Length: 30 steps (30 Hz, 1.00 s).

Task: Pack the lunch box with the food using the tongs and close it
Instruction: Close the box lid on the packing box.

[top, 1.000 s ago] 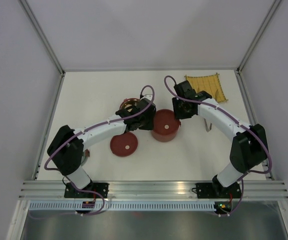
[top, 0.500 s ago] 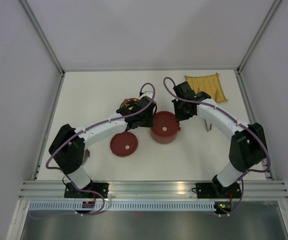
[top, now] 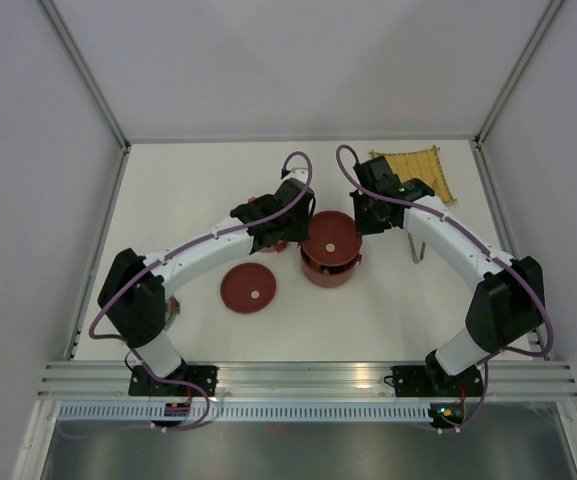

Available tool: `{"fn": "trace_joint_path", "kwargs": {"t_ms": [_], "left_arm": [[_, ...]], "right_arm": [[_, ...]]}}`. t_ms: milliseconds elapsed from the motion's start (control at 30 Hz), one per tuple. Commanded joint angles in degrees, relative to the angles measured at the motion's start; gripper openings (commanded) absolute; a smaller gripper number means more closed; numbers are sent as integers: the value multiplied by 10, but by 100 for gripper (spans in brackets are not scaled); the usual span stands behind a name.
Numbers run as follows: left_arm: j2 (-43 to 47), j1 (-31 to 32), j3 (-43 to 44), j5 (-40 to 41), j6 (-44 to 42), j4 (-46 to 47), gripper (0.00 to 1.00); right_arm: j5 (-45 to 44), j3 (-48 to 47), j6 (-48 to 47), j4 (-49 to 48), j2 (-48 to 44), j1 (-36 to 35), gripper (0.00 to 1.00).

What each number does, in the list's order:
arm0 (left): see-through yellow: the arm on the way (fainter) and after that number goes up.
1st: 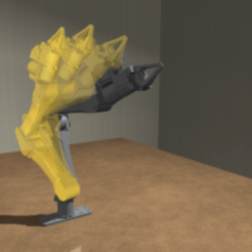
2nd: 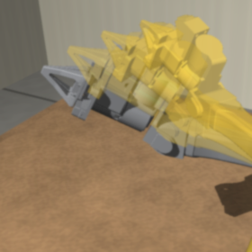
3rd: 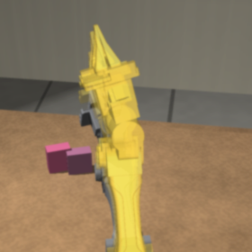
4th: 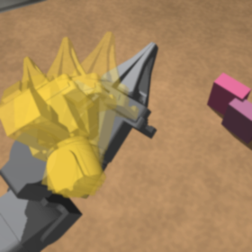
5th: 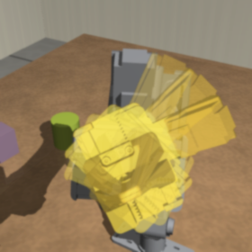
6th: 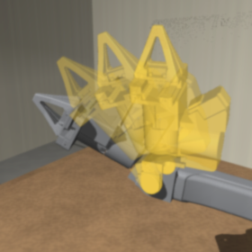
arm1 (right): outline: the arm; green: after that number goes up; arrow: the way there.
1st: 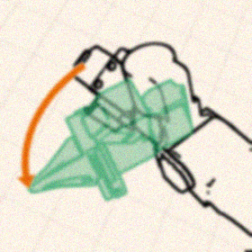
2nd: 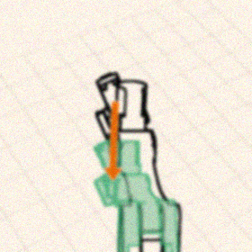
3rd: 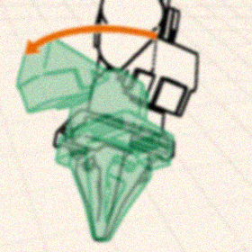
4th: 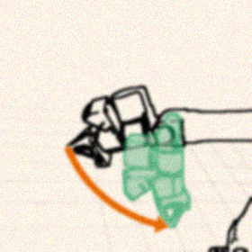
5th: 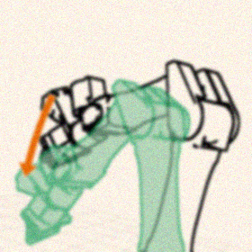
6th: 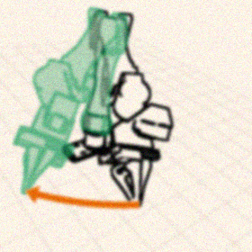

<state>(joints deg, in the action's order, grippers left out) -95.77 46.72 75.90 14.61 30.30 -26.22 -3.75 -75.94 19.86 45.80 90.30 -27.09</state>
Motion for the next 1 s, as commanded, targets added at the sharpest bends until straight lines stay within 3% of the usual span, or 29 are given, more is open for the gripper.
{"fn": "trace_joint_path", "kwargs": {"t_ms": [0,433,733,967], "left_arm": [[12,4,60,-20,-28,6,9],[17,-32,126,-85,-57,-43,10],[-13,-32,73,-112,-45,-50,9],[-26,-27,43,-99,-43,-28,8]], "right_arm": [[10,-52,23,2,-19,-2,1],[33,-59,56,34,-50,-2,0],[56,44,83,-15,-55,-2,0],[44,62,82,-22,-46,-2,0]]}}
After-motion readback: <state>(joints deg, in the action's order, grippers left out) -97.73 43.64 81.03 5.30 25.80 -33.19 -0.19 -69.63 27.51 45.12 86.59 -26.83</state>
